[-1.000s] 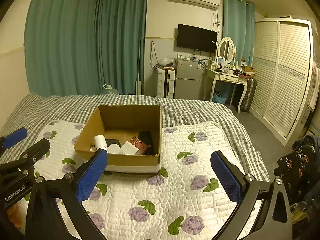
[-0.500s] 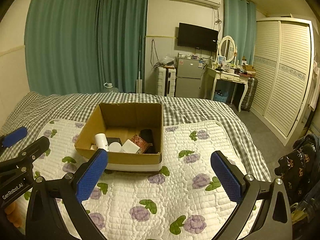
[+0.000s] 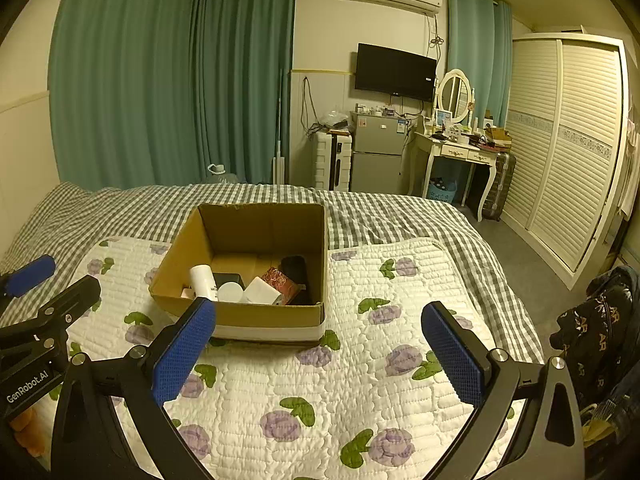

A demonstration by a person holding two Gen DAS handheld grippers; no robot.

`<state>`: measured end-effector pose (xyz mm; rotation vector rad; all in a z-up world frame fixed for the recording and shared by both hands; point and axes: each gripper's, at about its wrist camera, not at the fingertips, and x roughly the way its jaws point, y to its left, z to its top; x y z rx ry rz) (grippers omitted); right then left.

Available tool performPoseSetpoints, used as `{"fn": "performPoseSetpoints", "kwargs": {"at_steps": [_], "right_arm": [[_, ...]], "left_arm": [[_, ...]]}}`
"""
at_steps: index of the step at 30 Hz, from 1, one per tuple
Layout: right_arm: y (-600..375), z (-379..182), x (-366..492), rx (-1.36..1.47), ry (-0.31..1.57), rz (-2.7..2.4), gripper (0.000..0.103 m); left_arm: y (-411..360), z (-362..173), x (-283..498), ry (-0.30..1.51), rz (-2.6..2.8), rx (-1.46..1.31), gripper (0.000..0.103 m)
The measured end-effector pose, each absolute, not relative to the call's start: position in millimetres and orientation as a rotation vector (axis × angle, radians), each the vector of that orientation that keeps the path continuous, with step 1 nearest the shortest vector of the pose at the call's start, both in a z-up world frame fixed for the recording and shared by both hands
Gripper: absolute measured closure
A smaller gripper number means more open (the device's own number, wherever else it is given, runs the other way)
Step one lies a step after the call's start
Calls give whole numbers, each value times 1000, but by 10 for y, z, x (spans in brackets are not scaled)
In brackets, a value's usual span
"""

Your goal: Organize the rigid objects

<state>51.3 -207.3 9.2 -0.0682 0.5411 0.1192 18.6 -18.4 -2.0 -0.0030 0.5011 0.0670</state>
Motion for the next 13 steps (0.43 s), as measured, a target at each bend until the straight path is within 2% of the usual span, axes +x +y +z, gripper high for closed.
{"fn": "performPoseSetpoints", "kwargs": {"at_steps": [13], "right_arm": [[-2062, 58, 516, -70, 551, 118, 0]], "left_arm": [[-210, -69, 161, 504, 65, 3, 27]]}}
